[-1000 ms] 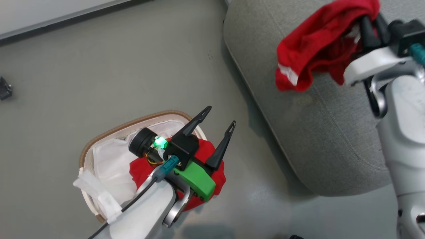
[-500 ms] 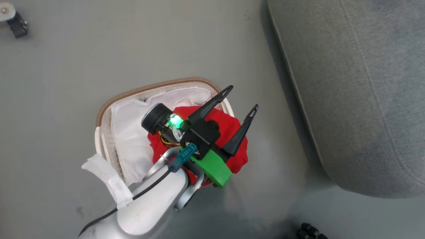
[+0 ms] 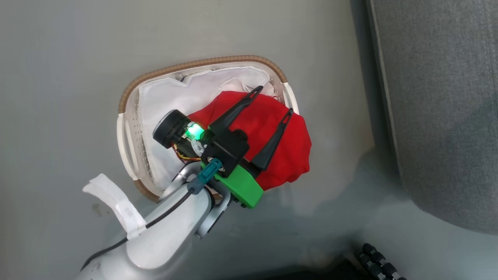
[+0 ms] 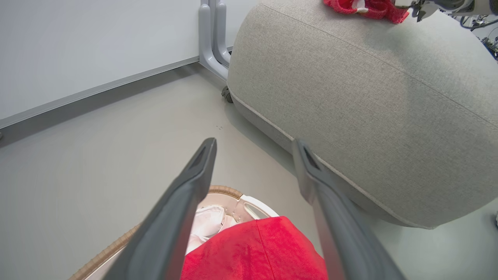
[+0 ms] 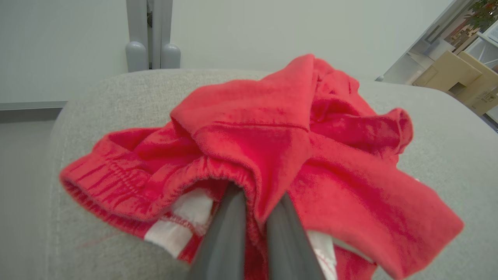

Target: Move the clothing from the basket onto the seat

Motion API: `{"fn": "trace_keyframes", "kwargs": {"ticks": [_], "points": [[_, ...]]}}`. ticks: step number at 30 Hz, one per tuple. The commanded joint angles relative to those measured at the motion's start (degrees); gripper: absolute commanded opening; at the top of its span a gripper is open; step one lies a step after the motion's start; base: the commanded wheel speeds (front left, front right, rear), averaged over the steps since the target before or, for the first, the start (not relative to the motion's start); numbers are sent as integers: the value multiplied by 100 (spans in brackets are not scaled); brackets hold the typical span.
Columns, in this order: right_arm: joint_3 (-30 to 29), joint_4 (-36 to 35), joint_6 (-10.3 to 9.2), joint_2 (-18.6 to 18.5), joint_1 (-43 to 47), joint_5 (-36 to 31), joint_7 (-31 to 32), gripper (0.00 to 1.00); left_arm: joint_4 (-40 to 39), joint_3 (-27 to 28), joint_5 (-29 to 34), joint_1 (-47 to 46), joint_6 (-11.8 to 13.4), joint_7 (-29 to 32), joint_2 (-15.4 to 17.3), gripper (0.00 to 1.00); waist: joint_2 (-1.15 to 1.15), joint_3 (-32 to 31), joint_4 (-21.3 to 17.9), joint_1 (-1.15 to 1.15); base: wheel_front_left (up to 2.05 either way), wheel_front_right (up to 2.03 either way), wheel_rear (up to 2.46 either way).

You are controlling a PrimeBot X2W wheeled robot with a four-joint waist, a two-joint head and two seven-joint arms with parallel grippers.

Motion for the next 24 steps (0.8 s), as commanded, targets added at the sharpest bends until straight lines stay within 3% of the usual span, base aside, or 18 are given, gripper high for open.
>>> {"fn": "trace_keyframes", "kwargs": {"ticks": [1, 3, 4, 17, 24], "points": [[-46, 25, -8, 70, 109, 6, -105, 12, -12, 32, -24, -38, 36, 2, 55, 100, 0, 1, -97, -1, 0, 0, 0], [-115, -38, -8, 255, 201, 127, -202, 49, -22, 42, -37, -24, 55, 1, 73, 100, 0, -41, -154, -1, 0, 0, 0], [-104, -70, -8, 326, 276, 162, -225, 100, -32, 57, -51, -12, 64, -6, 74, 100, 0, -66, -177, -1, 0, 0, 0], [423, -1665, -8, 710, 1812, 440, -268, 100, 47, 361, -344, 290, 309, -293, 160, 100, 0, -757, -348, -1, 0, 0, 0], [813, -1981, -8, 699, 2236, 537, -269, 100, 288, 630, -606, 572, 375, -581, 57, 100, 0, -1498, -191, -1, 0, 0, 0]]}}
